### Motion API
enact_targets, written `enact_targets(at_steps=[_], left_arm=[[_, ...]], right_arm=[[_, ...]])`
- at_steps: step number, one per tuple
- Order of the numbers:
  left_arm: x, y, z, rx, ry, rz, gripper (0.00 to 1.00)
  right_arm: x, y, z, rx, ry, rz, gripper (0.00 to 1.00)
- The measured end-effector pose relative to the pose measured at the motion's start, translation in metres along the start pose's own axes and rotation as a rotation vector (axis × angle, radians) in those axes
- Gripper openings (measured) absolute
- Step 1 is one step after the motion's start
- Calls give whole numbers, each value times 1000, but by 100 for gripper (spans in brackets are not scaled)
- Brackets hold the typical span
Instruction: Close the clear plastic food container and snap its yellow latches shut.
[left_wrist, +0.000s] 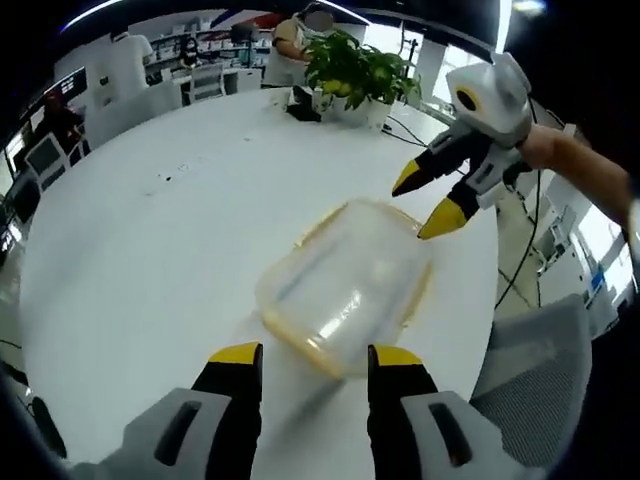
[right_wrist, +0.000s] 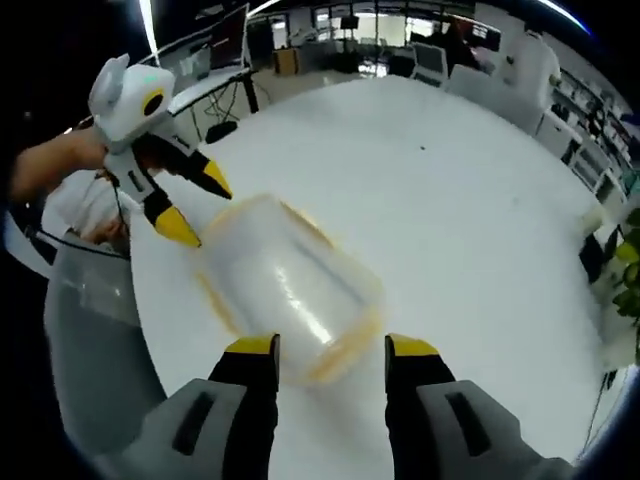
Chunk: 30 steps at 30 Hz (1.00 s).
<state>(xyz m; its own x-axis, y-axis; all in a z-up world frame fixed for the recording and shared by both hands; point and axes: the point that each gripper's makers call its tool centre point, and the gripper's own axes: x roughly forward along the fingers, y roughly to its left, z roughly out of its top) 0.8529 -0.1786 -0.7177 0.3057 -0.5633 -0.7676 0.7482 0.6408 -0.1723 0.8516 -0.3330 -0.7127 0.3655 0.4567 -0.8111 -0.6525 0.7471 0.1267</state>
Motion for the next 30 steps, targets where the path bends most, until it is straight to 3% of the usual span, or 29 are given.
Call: enact_targets(at_steps=[10, 24, 30], left_arm=[[6, -2, 0, -129, -29, 2, 35], [10, -11, 0, -200, -34, 3, 36], [12, -13, 0, -251, -48, 29, 36]], right_arm=[[8, 4, -1, 96, -23, -25, 39], [8, 8, -5, 210, -12, -57, 37], [10, 12, -3, 217, -3, -90, 36]])
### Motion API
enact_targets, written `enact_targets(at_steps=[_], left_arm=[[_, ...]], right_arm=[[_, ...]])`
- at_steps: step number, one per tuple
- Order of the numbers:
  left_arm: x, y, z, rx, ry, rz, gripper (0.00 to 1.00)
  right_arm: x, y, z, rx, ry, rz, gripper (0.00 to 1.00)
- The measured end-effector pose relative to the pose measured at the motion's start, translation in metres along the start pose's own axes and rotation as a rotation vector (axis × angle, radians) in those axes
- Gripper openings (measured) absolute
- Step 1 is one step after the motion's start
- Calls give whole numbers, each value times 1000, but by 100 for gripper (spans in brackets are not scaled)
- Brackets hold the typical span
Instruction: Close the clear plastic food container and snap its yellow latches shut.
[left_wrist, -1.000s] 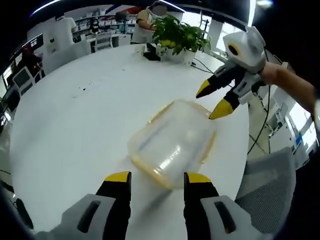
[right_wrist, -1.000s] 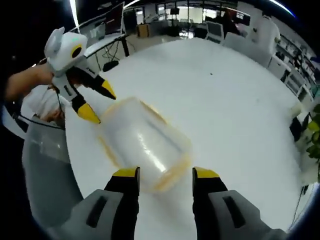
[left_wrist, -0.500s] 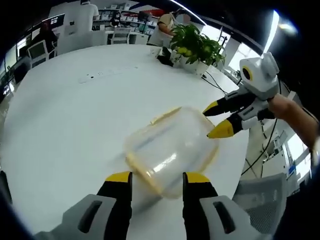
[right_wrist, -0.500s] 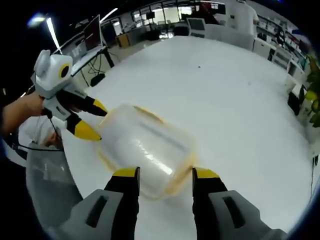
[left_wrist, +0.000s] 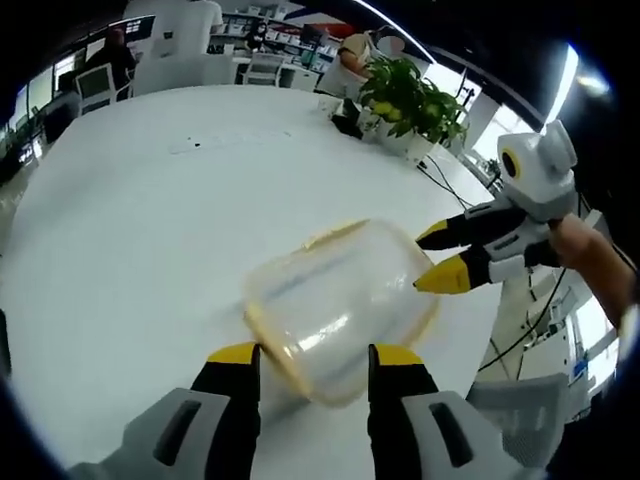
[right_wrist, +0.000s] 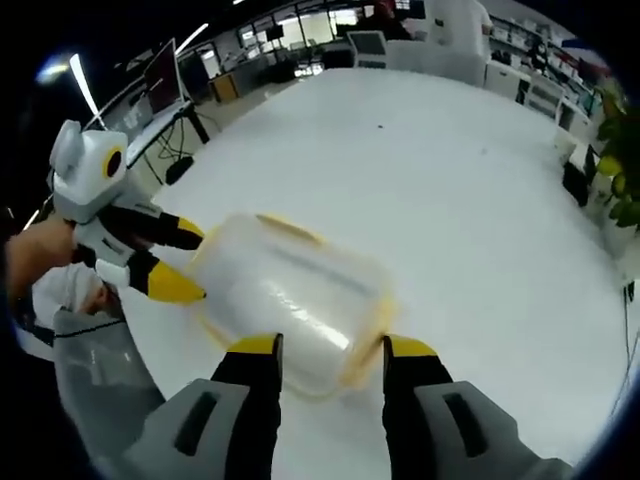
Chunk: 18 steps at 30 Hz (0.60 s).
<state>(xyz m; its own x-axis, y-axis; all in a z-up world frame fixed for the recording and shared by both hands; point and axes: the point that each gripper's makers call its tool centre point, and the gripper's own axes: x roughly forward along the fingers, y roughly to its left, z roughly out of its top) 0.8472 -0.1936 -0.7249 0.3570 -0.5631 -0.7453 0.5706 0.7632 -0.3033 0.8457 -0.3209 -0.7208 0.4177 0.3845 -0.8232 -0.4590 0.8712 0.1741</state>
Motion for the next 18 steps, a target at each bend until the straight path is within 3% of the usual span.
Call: enact_targets(at_steps=[3, 4, 5, 6, 8, 18], left_arm=[[2, 0, 2, -25, 23, 14, 34], [3, 0, 3, -28, 27, 22, 34], [4, 0, 2, -79, 32, 33, 33], [3, -3, 2, -63, 33, 7, 32], [2, 2, -5, -178, 28, -9, 30], [4, 3, -2, -140, 12, -6, 31]], right_arm=[[2, -2, 0, 56, -10, 18, 34], [2, -4, -5, 77, 16, 18, 34], [4, -3, -1, 90, -3, 28, 34], [4, -3, -2, 91, -5, 28, 33], [6, -2, -2, 88, 1, 18, 33], [5, -1, -1, 102, -4, 6, 34]])
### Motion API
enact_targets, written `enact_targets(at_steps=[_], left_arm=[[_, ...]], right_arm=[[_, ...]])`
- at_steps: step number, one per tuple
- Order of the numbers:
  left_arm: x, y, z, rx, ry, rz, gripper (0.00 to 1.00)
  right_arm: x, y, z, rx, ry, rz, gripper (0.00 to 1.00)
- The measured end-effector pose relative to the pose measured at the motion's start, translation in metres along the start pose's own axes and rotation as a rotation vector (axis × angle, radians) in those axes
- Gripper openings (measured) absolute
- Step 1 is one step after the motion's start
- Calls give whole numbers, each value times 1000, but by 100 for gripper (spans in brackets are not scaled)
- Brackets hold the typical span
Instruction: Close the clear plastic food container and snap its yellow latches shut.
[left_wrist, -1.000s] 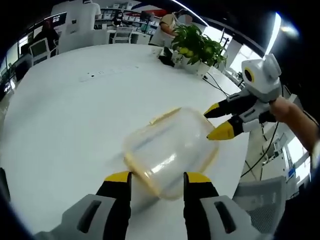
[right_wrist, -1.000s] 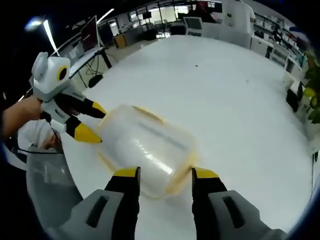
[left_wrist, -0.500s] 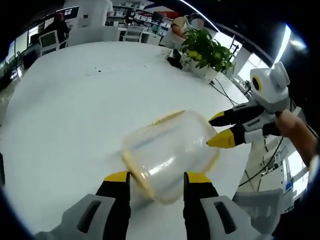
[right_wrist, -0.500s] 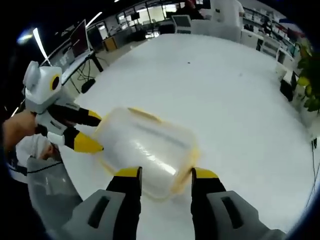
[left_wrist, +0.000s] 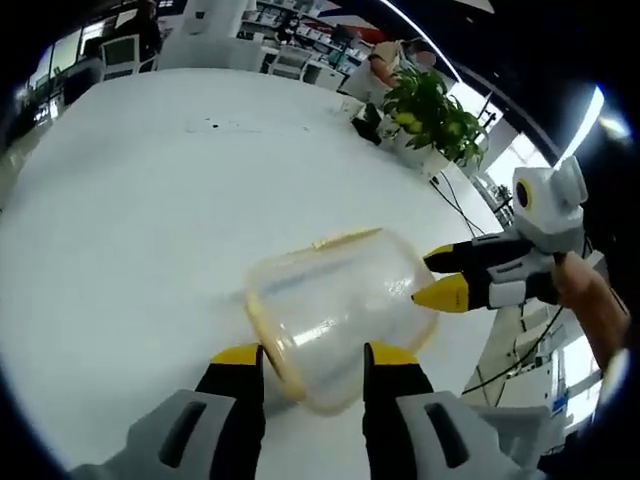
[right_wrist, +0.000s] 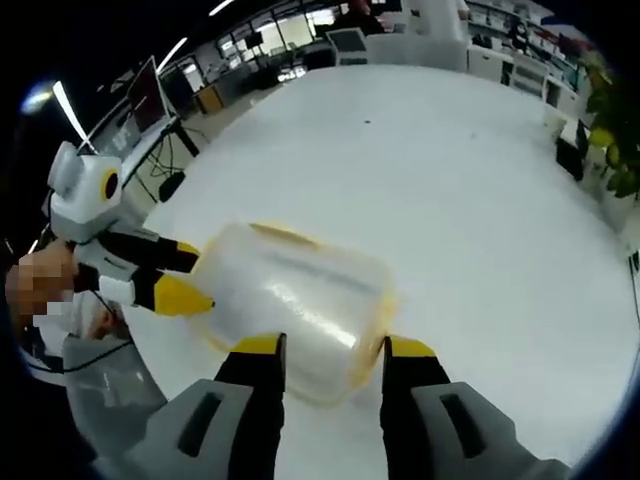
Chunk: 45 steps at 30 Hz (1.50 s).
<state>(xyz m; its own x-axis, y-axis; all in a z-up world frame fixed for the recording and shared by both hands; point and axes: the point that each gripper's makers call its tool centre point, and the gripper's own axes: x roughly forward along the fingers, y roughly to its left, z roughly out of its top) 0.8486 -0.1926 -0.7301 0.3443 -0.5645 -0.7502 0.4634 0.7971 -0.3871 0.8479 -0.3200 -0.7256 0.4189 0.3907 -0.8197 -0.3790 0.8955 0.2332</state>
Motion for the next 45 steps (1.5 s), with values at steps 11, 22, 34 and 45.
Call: enact_targets(at_steps=[11, 22, 34, 45], left_arm=[[1, -1, 0, 4, 4, -2, 32], [-7, 4, -9, 12, 12, -9, 32], [-21, 10, -24, 12, 25, -12, 32], [-34, 18, -37, 9, 32, -12, 32]], right_arm=[[-1, 4, -2, 12, 0, -5, 34], [-2, 19, -9, 25, -6, -11, 35], [-2, 39, -17, 20, -1, -10, 35], [0, 57, -25, 14, 5, -7, 35]])
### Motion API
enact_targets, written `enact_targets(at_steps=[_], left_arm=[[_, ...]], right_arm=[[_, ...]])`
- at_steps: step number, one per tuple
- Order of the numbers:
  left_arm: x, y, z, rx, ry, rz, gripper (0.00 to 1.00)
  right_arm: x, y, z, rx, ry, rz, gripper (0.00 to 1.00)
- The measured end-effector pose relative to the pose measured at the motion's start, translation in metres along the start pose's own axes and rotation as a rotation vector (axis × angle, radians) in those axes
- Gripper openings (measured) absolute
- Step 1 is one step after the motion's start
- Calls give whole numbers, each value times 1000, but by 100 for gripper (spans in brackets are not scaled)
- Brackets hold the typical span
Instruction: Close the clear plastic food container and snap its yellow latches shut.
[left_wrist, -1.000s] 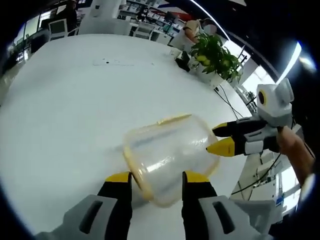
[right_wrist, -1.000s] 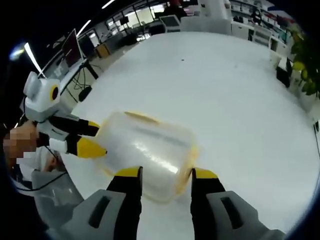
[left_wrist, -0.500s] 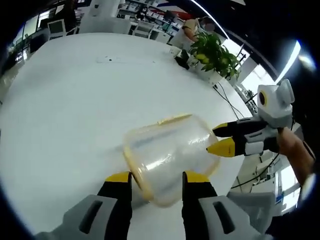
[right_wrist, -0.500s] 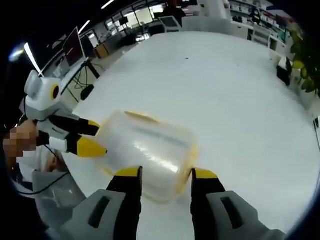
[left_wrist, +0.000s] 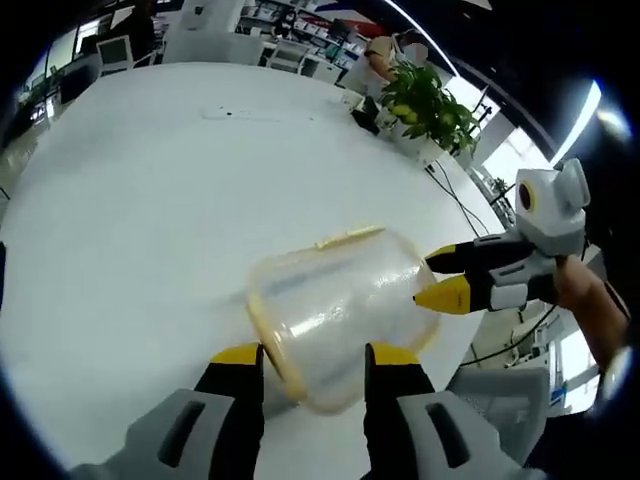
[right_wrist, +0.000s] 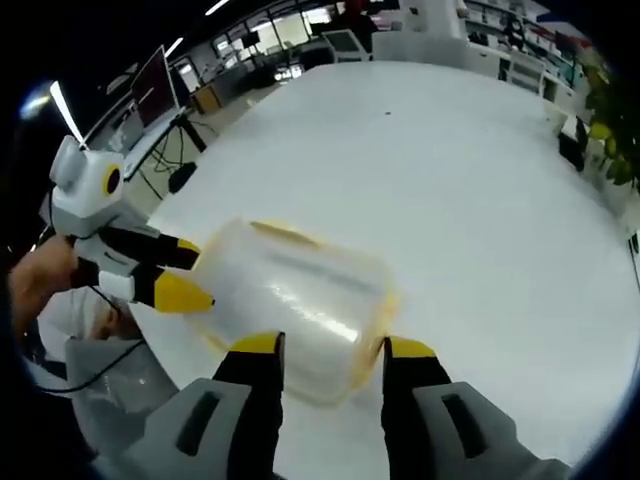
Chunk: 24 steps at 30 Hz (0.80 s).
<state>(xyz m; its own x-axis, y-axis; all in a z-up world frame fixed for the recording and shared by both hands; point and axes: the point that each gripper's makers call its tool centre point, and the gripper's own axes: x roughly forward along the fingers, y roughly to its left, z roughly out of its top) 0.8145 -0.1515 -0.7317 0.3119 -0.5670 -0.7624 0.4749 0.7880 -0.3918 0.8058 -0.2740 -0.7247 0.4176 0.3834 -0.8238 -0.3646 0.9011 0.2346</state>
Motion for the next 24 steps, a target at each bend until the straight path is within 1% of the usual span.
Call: enact_targets(at_steps=[10, 24], left_arm=[[-12, 5, -13, -1, 4, 0, 32], [-30, 11, -33, -7, 14, 2, 33]], right_arm=[[1, 14, -6, -4, 6, 4, 35], [1, 39, -17, -22, 21, 19, 36]])
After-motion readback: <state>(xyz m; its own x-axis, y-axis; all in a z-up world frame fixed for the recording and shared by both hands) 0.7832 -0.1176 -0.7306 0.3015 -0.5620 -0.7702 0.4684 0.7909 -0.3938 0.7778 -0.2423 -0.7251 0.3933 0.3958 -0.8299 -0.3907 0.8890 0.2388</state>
